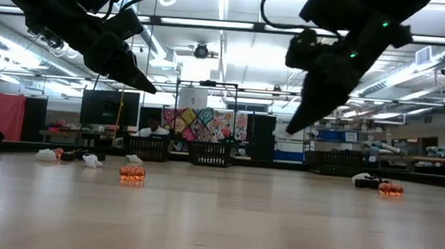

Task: Sort Halloween decoration
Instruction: Put the white ghost toy into the middle black bin

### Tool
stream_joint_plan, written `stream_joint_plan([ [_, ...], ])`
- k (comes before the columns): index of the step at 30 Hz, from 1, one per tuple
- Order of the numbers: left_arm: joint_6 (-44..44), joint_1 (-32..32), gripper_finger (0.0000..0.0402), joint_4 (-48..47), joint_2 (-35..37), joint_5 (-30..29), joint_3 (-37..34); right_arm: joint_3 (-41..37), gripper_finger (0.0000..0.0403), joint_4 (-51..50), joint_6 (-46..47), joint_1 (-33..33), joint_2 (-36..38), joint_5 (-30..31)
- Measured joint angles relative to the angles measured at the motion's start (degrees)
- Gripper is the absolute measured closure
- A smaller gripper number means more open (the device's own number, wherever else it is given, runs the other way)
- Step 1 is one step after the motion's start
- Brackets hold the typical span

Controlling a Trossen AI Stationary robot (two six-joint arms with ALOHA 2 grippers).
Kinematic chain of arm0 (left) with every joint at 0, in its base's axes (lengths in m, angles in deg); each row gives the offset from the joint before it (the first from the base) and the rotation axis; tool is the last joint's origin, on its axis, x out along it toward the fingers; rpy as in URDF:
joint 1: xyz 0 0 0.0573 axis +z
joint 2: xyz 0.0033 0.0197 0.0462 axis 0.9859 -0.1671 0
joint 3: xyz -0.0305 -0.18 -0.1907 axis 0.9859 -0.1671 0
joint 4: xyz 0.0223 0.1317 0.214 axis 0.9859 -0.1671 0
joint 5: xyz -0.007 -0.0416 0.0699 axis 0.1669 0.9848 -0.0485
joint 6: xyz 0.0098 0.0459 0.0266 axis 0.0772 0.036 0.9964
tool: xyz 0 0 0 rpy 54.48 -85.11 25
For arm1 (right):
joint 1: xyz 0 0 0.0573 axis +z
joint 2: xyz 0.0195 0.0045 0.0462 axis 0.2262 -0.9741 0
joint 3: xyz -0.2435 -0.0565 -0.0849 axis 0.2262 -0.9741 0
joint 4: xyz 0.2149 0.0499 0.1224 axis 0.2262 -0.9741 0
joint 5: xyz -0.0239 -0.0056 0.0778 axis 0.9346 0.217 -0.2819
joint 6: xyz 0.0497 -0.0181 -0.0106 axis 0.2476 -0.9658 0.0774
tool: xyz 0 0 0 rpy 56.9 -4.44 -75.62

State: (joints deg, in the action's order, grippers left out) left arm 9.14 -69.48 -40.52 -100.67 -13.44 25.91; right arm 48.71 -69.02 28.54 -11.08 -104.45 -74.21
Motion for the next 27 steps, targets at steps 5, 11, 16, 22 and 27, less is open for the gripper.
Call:
stream_joint_plan([
  [5, -0.02, -0.03, 0.0374, 0.21, 0.01, -0.01, 0.0, 1.65, 0.0316, 8.19, -3.86, -4.94, -5.08, 0.49],
  [11, -0.04, -0.13, 0.0374, 0.25, 0.01, 0.01, -0.02, 10.7, 0.0316, 9.24, -8.27, -10.57, -12.79, 1.41],
  [16, -0.06, -0.13, 0.0374, 0.08, 0.01, -0.01, -0.02, 20.07, 0.0316, 8.02, -11.48, -14.84, -18.57, 1.3],
  [22, -0.09, -0.15, 0.0374, 0.0, 0.01, 0.01, -0.02, 30.63, 0.0316, 5.76, -12.12, -19.83, -24.79, 0.85],
  [27, -0.18, -0.13, 0.0374, -0.03, 0.0, 0.01, -0.02, 37.07, 0.0316, 1.36, -11.36, -23.14, -29.47, -1.18],
])
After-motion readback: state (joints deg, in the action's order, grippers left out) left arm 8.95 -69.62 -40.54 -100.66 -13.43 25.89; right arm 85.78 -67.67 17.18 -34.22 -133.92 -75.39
